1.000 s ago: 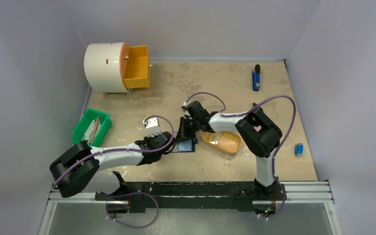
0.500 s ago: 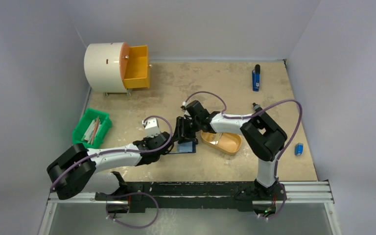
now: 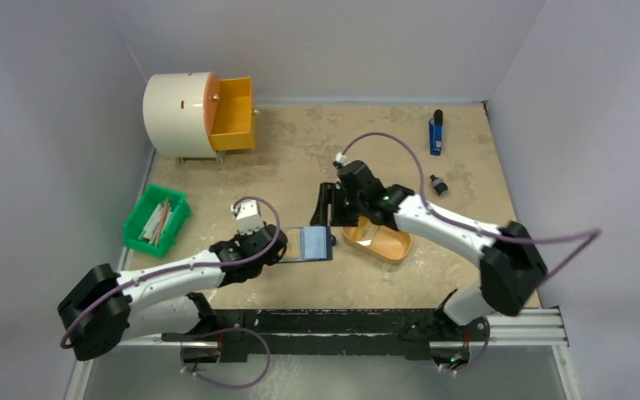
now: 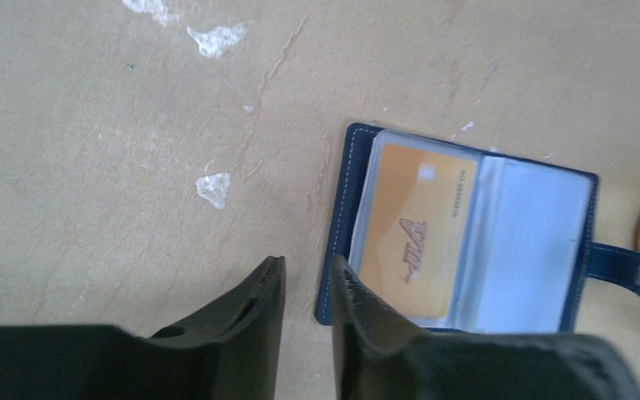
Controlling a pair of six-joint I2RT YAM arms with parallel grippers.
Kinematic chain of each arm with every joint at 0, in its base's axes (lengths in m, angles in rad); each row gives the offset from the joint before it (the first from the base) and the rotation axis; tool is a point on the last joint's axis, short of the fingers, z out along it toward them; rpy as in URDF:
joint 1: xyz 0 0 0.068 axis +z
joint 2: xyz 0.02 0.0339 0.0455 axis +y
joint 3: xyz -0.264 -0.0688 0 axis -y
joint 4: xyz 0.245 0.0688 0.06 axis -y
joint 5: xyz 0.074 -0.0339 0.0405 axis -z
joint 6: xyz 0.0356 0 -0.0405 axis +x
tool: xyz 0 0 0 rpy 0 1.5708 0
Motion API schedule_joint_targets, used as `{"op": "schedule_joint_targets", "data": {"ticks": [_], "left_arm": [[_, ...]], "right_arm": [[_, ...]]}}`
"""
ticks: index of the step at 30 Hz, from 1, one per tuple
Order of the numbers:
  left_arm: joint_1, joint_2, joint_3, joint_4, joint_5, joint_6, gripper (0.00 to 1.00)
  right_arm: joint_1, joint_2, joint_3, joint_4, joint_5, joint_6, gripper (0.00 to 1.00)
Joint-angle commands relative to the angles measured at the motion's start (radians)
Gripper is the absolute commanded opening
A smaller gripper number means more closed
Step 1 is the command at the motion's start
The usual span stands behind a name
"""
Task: Put the credit cards into the card holder
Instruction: Insert the credit card into the card holder, then pick up the credit card from the storage box.
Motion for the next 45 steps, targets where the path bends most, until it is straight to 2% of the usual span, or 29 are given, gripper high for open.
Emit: {"op": "schedule_joint_targets", "data": {"ticks": [1, 4, 6, 9, 13, 18, 31, 40, 45], "left_arm": [[0.0, -0.124, 0.045, -0.047, -0.05, 0.002, 0.31], [0.0, -0.181, 0.048, -0.032, -0.056, 0.022, 0.39], [0.0, -0.201, 0.046, -0.013, -0.06, 0.035, 0.42], [0.0, -0.216, 0.042, 0.011, -0.059, 0.042, 0.44], [0.0, -0.229, 0.03, 0.03, -0.055, 0.038, 0.45], [-0.001, -0.22, 0.019, 0.012, -0.076, 0.006, 0.45], [0.0, -0.151, 0.029, 0.044, -0.06, -0.004, 0.45], [0.0, -0.154, 0.013, 0.049, -0.063, -0.023, 0.45], [0.0, -0.155, 0.004, 0.047, -0.063, -0.031, 0.44]], "right_arm": [[-0.026, -0.226, -0.109, -0.111, 0.262, 0.006, 0.61], [-0.098, -0.327, -0.253, -0.077, 0.246, 0.074, 0.56], [-0.167, -0.358, -0.329, -0.023, 0.19, 0.11, 0.52], [-0.187, -0.375, -0.393, 0.026, 0.154, 0.159, 0.49], [-0.188, -0.389, -0.439, 0.056, 0.181, 0.218, 0.49], [-0.194, -0.458, -0.525, 0.089, 0.313, 0.306, 0.56], [-0.228, -0.295, -0.482, 0.134, 0.352, 0.333, 0.58], [-0.228, -0.21, -0.446, 0.091, 0.363, 0.328, 0.51], [-0.228, -0.192, -0.462, 0.084, 0.368, 0.309, 0.42]]}}
